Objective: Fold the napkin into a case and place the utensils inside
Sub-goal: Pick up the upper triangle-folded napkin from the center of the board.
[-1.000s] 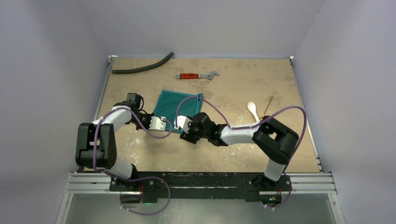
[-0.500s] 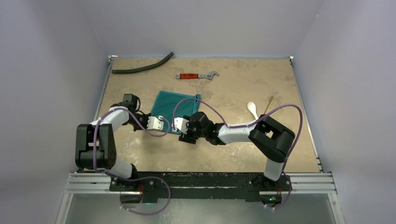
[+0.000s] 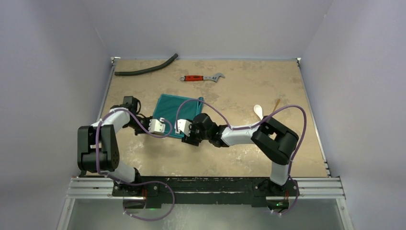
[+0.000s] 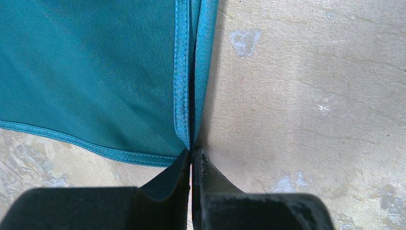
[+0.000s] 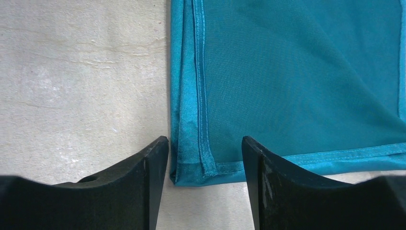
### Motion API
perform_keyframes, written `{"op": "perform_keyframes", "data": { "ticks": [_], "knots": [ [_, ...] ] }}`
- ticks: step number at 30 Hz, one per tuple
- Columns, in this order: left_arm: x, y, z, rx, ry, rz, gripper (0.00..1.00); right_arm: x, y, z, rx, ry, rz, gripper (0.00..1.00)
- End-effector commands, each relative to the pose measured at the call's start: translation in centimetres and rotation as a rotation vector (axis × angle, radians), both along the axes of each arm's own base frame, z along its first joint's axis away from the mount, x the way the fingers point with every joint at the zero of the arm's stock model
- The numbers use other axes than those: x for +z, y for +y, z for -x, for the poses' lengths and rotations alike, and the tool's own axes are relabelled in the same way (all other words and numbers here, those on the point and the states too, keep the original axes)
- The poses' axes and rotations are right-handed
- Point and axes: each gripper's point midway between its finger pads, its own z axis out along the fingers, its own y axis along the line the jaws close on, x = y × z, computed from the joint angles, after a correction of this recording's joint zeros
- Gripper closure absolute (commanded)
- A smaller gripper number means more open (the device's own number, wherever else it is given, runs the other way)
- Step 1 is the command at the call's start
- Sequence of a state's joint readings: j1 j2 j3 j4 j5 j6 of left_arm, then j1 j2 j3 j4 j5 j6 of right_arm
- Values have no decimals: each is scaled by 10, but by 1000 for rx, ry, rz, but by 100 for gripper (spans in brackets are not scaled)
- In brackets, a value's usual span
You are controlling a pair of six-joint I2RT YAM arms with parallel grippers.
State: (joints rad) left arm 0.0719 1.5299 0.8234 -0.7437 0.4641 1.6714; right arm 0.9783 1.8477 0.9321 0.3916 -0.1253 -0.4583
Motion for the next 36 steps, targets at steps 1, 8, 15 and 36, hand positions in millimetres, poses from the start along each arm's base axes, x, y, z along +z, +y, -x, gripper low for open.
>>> {"op": "perform_keyframes", "data": {
  "ticks": [1,8,15,36],
  "knots": [
    [10,-5,-11,-3,-17,51,100,-33,-16,21,0,138,98,40],
    [14,-2,-12,5,-25,45,100,-32,-23,27,-90,217,69,46],
    [13,-2,-15,17,-20,50,100,-52,-26,29,-151,284,103,50],
    [34,-6,-26,52,-69,84,100,22,-11,-19,-222,25,-72,100]
  ]
}}
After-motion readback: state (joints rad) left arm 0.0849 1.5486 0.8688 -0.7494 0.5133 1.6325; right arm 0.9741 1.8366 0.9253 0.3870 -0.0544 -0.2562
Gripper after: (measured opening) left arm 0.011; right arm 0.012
